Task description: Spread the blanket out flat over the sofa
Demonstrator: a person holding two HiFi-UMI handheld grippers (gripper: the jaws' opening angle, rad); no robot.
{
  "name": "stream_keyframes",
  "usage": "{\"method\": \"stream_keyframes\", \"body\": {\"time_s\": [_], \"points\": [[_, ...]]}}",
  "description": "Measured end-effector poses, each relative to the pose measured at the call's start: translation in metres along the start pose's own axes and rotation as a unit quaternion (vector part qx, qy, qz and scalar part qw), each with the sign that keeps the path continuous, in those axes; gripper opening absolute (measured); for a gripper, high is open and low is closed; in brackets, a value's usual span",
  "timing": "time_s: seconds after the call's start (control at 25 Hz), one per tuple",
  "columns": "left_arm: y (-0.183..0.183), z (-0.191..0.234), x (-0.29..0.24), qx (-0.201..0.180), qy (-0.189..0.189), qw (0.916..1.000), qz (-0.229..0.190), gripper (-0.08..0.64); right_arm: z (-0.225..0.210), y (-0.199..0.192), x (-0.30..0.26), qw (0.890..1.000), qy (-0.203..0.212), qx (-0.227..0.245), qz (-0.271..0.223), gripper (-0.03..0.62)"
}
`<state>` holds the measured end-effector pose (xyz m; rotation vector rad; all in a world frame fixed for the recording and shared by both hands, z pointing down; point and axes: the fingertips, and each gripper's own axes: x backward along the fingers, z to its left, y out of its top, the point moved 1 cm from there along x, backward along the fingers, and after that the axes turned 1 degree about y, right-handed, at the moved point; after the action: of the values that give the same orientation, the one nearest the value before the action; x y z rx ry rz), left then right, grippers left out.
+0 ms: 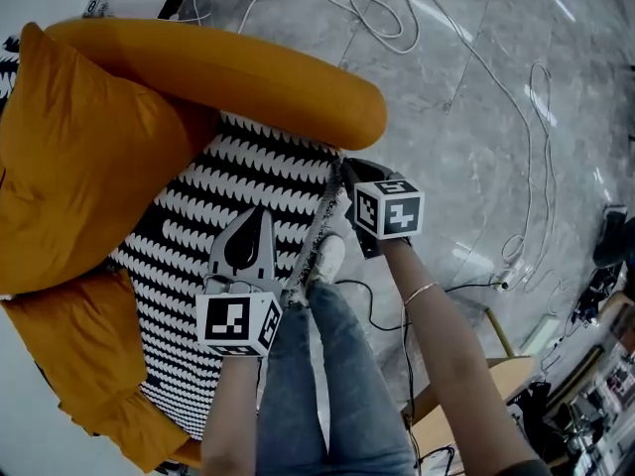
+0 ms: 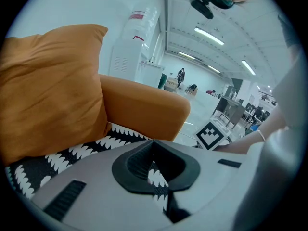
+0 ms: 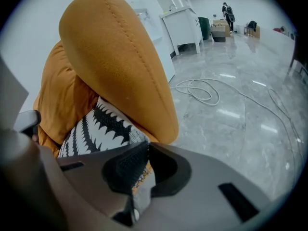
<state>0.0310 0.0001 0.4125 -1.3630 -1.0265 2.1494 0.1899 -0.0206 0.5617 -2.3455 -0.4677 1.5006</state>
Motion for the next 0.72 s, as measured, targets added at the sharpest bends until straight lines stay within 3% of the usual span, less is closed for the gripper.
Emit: {"method": "stream_keyframes", "body": {"time_s": [0.2,0.48,0.72], "points": [[-0.002,-0.013,0.007,-0.005,0.003,1.0,0.0,0.018,-0.012,0.004,0.015,0.999,0.002,-0.023,-0.023,0.021],[-0.004,-0.009,0.0,-0.009,-0.004,1.0,-0.002,0.018,-0.012,0.014,0.0,1.0,-0.007,0.029,-0.011,0.021],[-0.006,-0.013,-0.003,-0.009,-0.001,1.0,-0.001,0.018,-0.014,0.009,-0.008,0.999,0.002,0.031,-0.007,0.021]]}}
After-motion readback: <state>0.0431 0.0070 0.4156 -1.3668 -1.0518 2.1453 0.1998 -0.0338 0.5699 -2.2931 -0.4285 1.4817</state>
